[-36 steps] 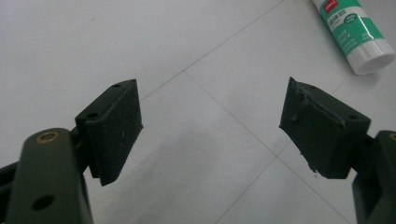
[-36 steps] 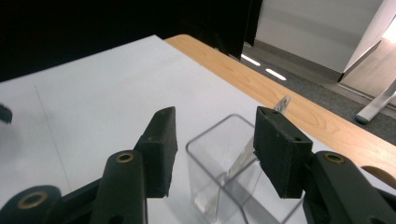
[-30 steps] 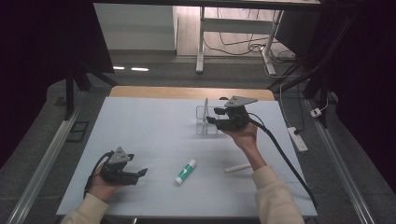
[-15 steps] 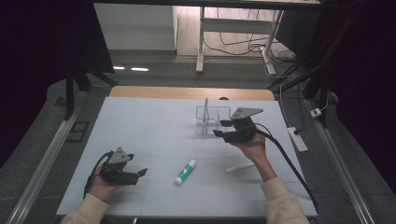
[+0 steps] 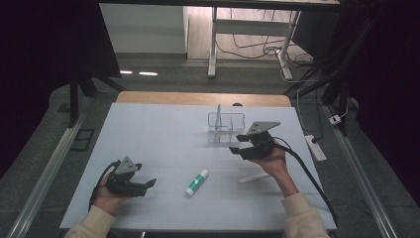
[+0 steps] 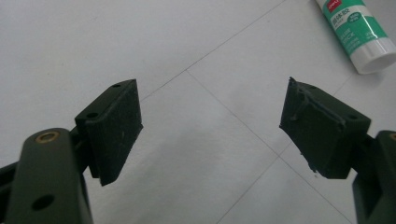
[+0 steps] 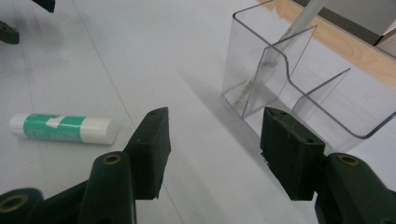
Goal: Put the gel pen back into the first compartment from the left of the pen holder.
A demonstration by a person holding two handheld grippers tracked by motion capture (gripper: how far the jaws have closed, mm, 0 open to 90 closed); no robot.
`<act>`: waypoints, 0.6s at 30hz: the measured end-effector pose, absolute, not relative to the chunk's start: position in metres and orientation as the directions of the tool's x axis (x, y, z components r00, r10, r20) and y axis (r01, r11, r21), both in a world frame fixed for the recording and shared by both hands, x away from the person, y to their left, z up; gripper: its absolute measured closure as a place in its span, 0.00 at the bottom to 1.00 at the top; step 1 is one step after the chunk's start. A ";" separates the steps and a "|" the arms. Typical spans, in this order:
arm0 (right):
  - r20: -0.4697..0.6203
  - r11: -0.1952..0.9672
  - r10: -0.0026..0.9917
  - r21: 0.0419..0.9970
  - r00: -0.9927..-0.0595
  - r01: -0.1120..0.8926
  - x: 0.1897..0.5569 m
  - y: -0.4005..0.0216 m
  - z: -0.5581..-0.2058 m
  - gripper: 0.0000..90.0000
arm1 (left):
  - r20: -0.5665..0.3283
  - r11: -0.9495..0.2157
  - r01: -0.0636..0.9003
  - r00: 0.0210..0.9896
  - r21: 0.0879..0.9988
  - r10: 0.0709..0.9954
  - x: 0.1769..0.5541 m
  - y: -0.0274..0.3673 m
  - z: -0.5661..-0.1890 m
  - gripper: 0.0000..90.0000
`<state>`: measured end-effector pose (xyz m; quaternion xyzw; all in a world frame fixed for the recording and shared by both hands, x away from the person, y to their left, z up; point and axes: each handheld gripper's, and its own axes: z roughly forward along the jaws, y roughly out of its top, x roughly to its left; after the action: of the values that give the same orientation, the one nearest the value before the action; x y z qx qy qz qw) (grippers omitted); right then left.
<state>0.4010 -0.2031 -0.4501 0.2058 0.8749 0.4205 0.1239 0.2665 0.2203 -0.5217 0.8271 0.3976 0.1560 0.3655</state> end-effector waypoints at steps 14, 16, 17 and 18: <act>-0.045 0.618 0.414 0.747 -0.909 0.245 0.390 -0.219 -0.448 0.43 | -0.030 -0.419 0.541 0.637 0.729 0.770 0.266 0.220 -0.522 0.23; -0.046 0.633 0.409 0.734 -0.911 0.247 0.388 -0.221 -0.449 0.42 | -0.030 -0.418 0.541 0.637 0.730 0.770 0.266 0.220 -0.522 0.23; -0.049 0.641 0.405 0.727 -0.913 0.245 0.387 -0.222 -0.449 0.42 | -0.030 -0.419 0.540 0.637 0.730 0.770 0.266 0.220 -0.522 0.23; -0.051 0.648 0.400 0.722 -0.915 0.243 0.386 -0.223 -0.450 0.42 | -0.030 -0.419 0.540 0.637 0.730 0.770 0.266 0.220 -0.522 0.23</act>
<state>0.3858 -0.2230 -0.4498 0.1782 0.9019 0.3796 0.1033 0.2661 0.2203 -0.5217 0.8276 0.3958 0.1570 0.3659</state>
